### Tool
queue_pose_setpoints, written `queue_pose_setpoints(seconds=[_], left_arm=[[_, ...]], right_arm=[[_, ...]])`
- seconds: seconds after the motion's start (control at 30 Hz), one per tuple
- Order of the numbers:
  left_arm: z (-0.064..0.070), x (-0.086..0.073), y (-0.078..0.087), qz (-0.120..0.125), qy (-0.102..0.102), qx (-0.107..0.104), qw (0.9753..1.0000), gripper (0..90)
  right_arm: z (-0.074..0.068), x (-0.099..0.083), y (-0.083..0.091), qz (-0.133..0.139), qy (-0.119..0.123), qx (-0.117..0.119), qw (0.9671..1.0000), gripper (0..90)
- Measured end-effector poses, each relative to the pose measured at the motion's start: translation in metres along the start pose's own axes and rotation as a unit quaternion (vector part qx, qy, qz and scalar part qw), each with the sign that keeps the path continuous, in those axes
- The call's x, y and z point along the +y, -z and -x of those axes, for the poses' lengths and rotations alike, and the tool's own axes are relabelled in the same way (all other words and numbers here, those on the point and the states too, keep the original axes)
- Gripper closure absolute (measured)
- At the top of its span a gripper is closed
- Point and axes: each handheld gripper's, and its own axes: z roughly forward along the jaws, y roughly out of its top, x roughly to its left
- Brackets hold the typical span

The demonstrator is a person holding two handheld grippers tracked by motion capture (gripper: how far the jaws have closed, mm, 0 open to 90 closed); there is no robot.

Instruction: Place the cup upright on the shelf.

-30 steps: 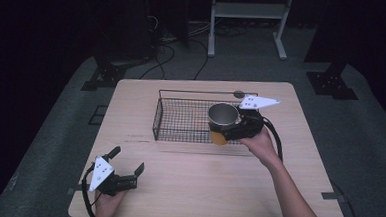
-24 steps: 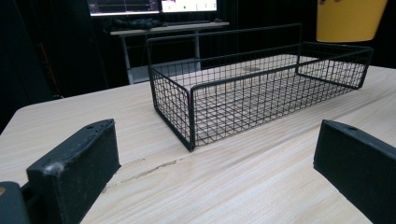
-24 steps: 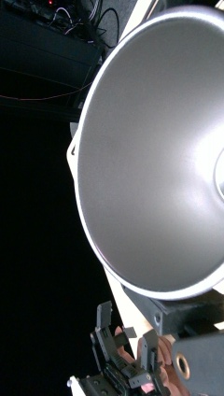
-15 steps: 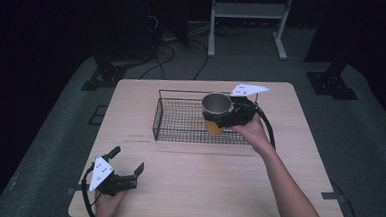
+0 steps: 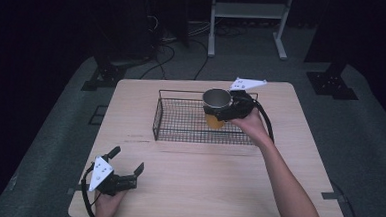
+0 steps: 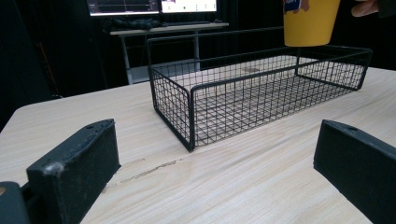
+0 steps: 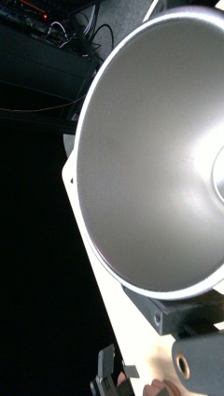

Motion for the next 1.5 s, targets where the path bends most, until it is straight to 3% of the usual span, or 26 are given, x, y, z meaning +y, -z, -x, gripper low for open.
queue_pose_setpoints(seconds=[0.13, 0.4, 0.7, 0.97, 1.37, 1.5], left_arm=[[0.000, 0.000, 0.000, 0.000, 0.001, 0.000, 1.0000, 0.0], [0.000, 0.000, 0.000, 0.001, 0.001, -0.001, 1.0000, 0.0], [0.000, 0.000, 0.000, 0.001, 0.001, -0.002, 1.0000, 0.0], [0.000, 0.000, 0.000, 0.001, 0.000, -0.002, 1.0000, 0.0], [0.000, 0.000, 0.000, 0.001, 0.000, -0.002, 1.0000, 0.0], [0.000, 0.000, 0.000, 0.001, 0.000, -0.003, 1.0000, 0.0]], right_arm=[[0.007, 0.003, -0.003, 0.008, -0.004, 0.003, 1.0000, 9.6], [0.016, 0.006, -0.013, -0.009, 0.000, 0.006, 0.9999, 9.6], [0.022, 0.008, -0.022, -0.006, -0.001, 0.008, 1.0000, 9.6], [0.030, -0.002, -0.039, -0.018, -0.015, 0.018, 0.9996, 9.5], [0.036, -0.016, -0.056, -0.026, -0.015, 0.032, 0.9991, 9.5], [0.042, -0.022, -0.061, -0.027, -0.029, 0.033, 0.9987, 9.5]])
